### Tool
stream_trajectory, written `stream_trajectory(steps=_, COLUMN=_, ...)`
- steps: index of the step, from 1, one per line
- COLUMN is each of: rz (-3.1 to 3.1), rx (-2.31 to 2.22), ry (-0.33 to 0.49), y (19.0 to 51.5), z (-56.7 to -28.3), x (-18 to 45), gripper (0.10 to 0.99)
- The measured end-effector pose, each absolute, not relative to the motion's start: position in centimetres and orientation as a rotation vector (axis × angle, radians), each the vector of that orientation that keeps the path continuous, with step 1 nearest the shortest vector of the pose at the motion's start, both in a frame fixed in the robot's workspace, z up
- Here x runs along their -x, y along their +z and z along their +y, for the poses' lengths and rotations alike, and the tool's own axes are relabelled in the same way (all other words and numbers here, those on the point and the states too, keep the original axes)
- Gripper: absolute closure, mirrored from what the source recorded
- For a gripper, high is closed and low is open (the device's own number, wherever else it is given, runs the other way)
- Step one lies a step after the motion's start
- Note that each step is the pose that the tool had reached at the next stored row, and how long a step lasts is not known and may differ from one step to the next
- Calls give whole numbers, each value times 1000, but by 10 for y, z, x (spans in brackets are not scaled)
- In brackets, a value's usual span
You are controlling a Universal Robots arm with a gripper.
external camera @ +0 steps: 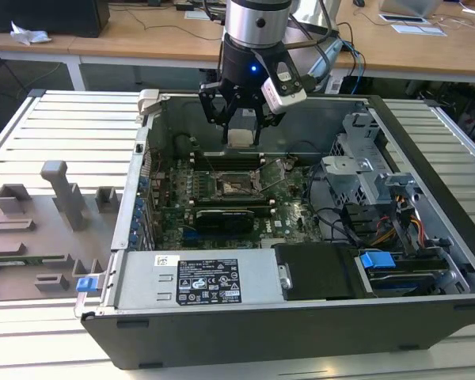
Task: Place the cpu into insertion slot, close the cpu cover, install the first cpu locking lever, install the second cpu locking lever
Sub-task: 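Place the cpu into insertion slot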
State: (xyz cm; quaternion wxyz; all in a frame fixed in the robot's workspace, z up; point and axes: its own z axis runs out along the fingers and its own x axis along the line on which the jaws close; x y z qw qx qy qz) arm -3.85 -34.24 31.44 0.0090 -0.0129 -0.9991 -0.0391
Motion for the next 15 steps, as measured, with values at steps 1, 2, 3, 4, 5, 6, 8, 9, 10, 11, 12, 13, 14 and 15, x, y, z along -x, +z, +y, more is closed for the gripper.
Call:
stream_trajectory(steps=1, rz=-3121, rx=40, ry=-122, y=314, z=-342, x=39, gripper=541)
stream_trajectory(steps=2, rz=-3121, rx=40, ry=-122, y=314, z=-342, x=39, gripper=541)
stream_trajectory(steps=3, rz=-3121, rx=42, ry=-122, y=314, z=-342, x=38, gripper=541)
stream_trajectory(steps=4, rz=-3121, rx=73, ry=-122, y=314, z=-342, x=39, gripper=541)
stream_trajectory(steps=5, rz=-3121, rx=90, ry=-121, y=314, z=-342, x=39, gripper=541)
stream_trajectory(steps=6, rz=-3121, rx=113, ry=-121, y=314, z=-342, x=39, gripper=541)
stream_trajectory(steps=8, rz=-3120, rx=164, ry=-120, y=314, z=-342, x=38, gripper=541)
stream_trajectory(steps=9, rz=-3119, rx=202, ry=-120, y=314, z=-342, x=38, gripper=541)
stream_trajectory(steps=10, rz=-3117, rx=237, ry=-120, y=314, z=-342, x=38, gripper=541)
stream_trajectory(steps=11, rz=-3115, rx=279, ry=-120, y=314, z=-342, x=38, gripper=541)
stream_trajectory(steps=12, rz=-3111, rx=325, ry=-120, y=314, z=-342, x=38, gripper=541)
stream_trajectory(steps=13, rz=-3109, rx=350, ry=-120, y=314, z=-342, x=38, gripper=541)
stream_trajectory(steps=14, rz=-3108, rx=366, ry=-120, y=314, z=-342, x=38, gripper=541)
stream_trajectory(steps=15, rz=-3106, rx=383, ry=-120, y=314, z=-342, x=38, gripper=541)
